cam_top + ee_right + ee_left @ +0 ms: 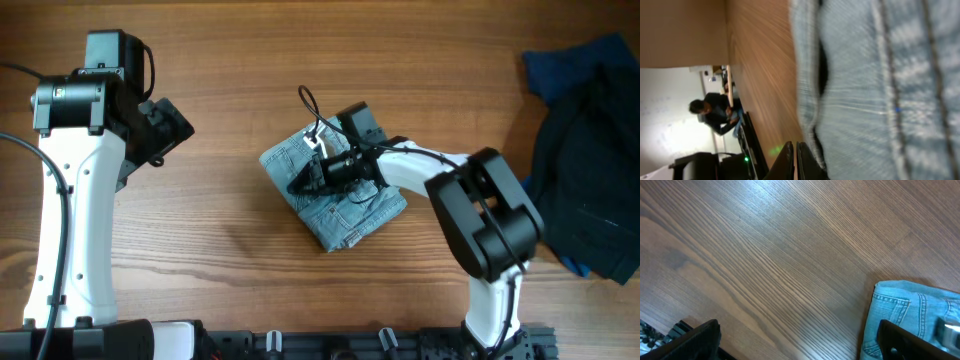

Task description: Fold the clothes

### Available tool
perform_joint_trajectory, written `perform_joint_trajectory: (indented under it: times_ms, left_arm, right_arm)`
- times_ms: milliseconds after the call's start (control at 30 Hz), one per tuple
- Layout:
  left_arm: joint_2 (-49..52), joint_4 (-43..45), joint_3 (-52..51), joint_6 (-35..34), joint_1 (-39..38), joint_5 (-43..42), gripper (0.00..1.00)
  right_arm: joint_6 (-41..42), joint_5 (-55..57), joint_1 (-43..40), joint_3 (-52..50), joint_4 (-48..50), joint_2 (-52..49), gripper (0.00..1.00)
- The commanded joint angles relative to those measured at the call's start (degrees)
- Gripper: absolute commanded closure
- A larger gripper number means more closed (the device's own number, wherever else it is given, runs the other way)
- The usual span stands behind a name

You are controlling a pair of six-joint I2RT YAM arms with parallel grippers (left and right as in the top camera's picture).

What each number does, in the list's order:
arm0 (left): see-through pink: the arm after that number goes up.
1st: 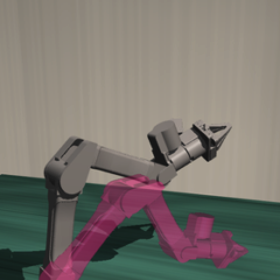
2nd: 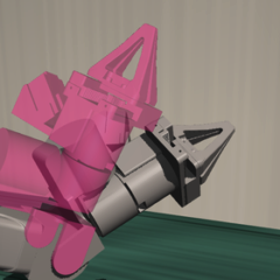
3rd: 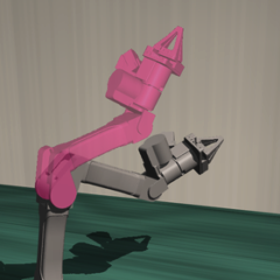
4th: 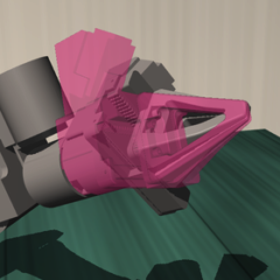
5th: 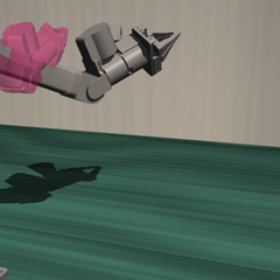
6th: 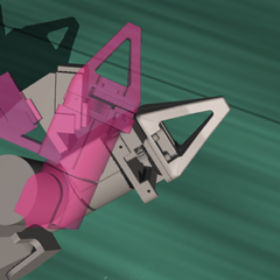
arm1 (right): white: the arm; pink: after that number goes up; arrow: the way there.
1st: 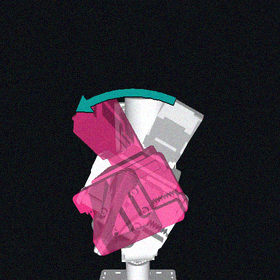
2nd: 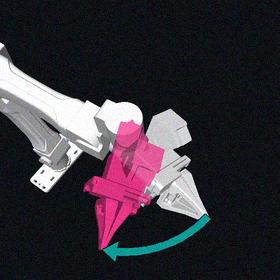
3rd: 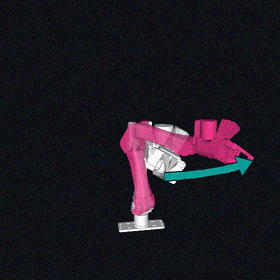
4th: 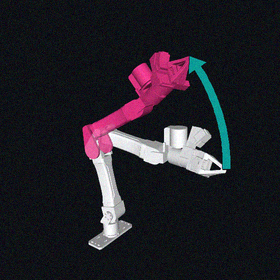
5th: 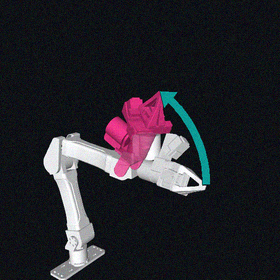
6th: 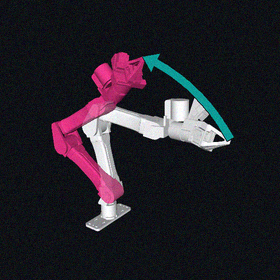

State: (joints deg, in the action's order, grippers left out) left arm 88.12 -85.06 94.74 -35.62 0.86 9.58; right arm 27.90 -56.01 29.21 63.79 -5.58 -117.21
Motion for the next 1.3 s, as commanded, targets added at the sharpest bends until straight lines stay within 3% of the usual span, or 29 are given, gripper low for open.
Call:
perform_joint_trajectory:
  times_ms: [0, 133, 333, 667, 867, 1067, 1267]
  left_arm:
    - [0.2, 0.1, 0.0, 0.7, 0.3, 0.2, 0.00]
    - [0.2, 0.1, 0.0, 0.7, 0.3, 0.1, 0.00]
    - [0.2, 0.0, 0.0, 0.7, 0.3, 0.1, 0.00]
    - [0.2, -0.8, 0.0, 0.7, 0.3, 0.2, 0.00]
    - [0.2, -0.8, 0.0, 0.7, 0.3, 0.2, 0.00]
    - [0.2, -1.0, 0.0, 0.9, 0.3, 0.2, 0.00]
    - [0.2, -1.2, 0.0, 0.9, 0.3, 0.2, 0.00]
  right_arm:
    - [2.6, 2.9, -1.0, 2.1, 0.7, 10.6, 0.96]
    - [5.4, 3.7, -2.3, 4.2, 2.5, 14.3, 0.96]
    - [6.6, 5.2, -3.1, 4.3, 5.4, 12.1, 0.96]
    - [8.8, 8.4, -4.2, 4.4, 13.9, -4.2, 0.96]
    - [9.3, 7.1, -6.8, 4.3, 13.9, -11.4, 0.96]
    - [9.6, 6.9, -7.3, 4.6, 13.6, -6.8, 0.96]
    - [7.8, 7.1, -7.8, 4.6, 6.4, 10.1, 0.96]
